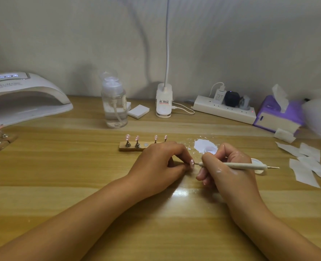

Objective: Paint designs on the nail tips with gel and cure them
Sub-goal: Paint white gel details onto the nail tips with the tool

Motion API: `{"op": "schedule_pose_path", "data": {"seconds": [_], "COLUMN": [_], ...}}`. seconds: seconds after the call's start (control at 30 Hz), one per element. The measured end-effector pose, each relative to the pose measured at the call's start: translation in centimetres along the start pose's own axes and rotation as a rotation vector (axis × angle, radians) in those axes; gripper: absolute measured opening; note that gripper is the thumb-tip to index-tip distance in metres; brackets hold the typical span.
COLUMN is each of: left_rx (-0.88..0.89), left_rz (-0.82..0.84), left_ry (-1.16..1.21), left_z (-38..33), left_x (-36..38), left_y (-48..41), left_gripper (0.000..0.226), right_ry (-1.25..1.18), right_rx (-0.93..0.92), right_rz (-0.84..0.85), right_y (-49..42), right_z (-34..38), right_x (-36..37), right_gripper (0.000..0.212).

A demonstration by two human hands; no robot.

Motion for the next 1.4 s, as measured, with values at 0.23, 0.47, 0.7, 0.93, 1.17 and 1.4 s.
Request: {"op": "schedule_pose_path", "data": {"seconds": [0.23,0.47,0.7,0.93,1.17,1.4], "left_rx": [0.000,-0.003,-0.015,-0.010,-0.004,-0.002], "left_rz": [-0.001,0.000,0.001,0.005,0.002,-0.001], "left_ry": [-0.005,0.007,-0.001,0.009,0.006,0.011], "left_z": [0.01,-0.12,-0.22,-0.20,-0.26,-0.16], "left_x": [-0.02,-0.01,-0.09,-0.05,-0.07,-0.06], "left_y": [0.05,-0.02,0.06,0.04,0.07,0.07], "left_gripper": [0.015,0.015,0.018,0.016,0.017,0.016], "right_ry": [0.029,0.030,0.023,-0.009,0.038,0.030], "right_rx": [0.009,0.021,0.010,0.022,-0.011,0.006], "right_rz": [0.006,-0.014,-0.005,-0.048,-0.021,-0.011], "right_y": [0.06,0.12,0.09,0.12,0.09,0.03], "right_z": [-0.06,-0.12,-0.11,-0.23,-0.32,-0.33], "right_x": [0.01,-0.07,-0.01,-0.35,-0.32,-0.22], "right_gripper": [0.038,0.035,0.033,0.024,0.037,0.035]}}
Point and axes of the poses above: each hand's wrist, its own y-axis away from the middle knuckle, its own x-axis out of the palm, z = x × y, the point moved 3 cm from there along -y, towards the middle knuckle, and after that the axes turned 7 degrees about y, right-handed, at the moved point
